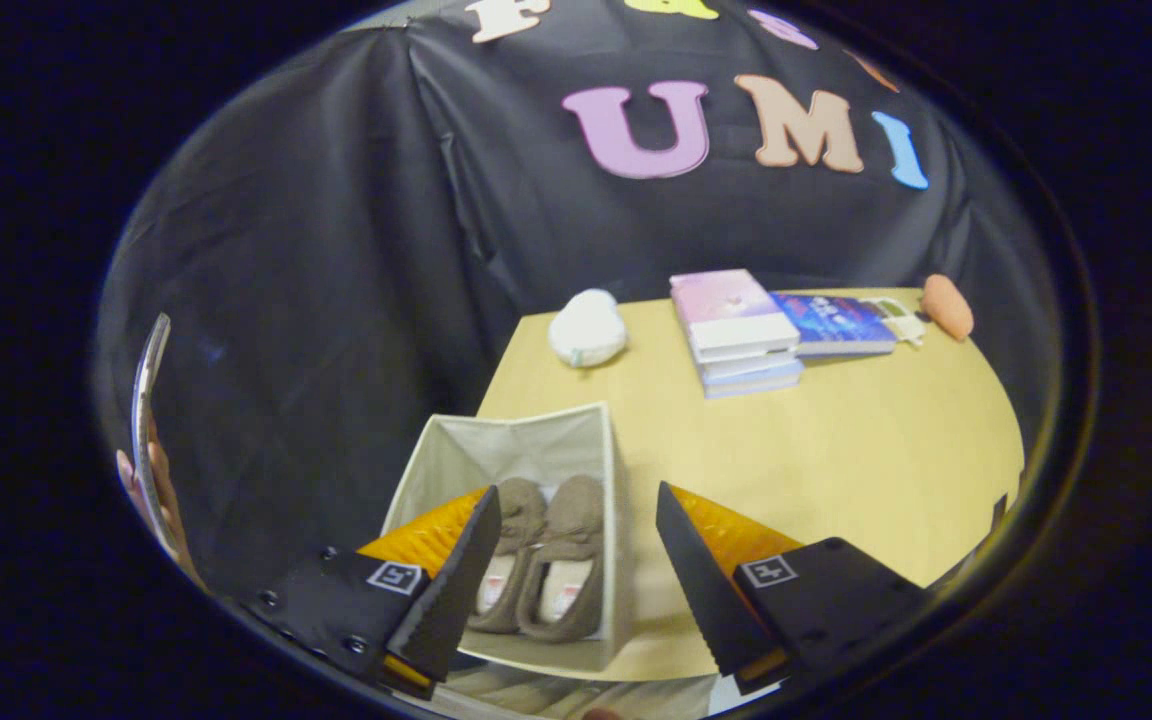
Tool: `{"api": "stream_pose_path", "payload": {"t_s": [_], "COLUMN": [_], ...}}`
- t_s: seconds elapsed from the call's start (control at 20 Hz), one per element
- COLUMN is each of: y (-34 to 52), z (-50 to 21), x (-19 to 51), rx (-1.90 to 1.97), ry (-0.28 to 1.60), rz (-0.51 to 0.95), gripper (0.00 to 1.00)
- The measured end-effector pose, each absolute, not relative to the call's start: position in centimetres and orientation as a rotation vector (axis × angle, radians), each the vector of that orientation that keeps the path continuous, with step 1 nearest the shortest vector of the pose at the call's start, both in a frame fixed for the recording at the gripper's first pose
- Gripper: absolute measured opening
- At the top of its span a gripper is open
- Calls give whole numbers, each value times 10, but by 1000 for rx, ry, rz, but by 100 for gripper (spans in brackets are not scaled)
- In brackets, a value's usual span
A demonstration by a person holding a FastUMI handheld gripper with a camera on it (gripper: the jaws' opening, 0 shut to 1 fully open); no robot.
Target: Open the storage box then place both shoes into the box .Put the left shoe in first, then the right shoe, with the right side of both shoes facing outward in a uniform manner.
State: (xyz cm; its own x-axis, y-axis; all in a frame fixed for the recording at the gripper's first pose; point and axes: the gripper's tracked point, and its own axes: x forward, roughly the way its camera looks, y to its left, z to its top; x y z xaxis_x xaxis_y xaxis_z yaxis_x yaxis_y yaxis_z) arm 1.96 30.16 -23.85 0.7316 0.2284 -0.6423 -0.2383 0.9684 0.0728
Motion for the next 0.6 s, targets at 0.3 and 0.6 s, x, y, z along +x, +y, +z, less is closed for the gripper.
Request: {"api": "stream_pose_path", "payload": {"t_s": [0.3, 0.6], "y": [199, 136], "z": [-172, -108], "x": [31, 52], "rx": [-84, -98], "ry": [538, 406], "rz": [144, 94], "gripper": [99, 99]}}
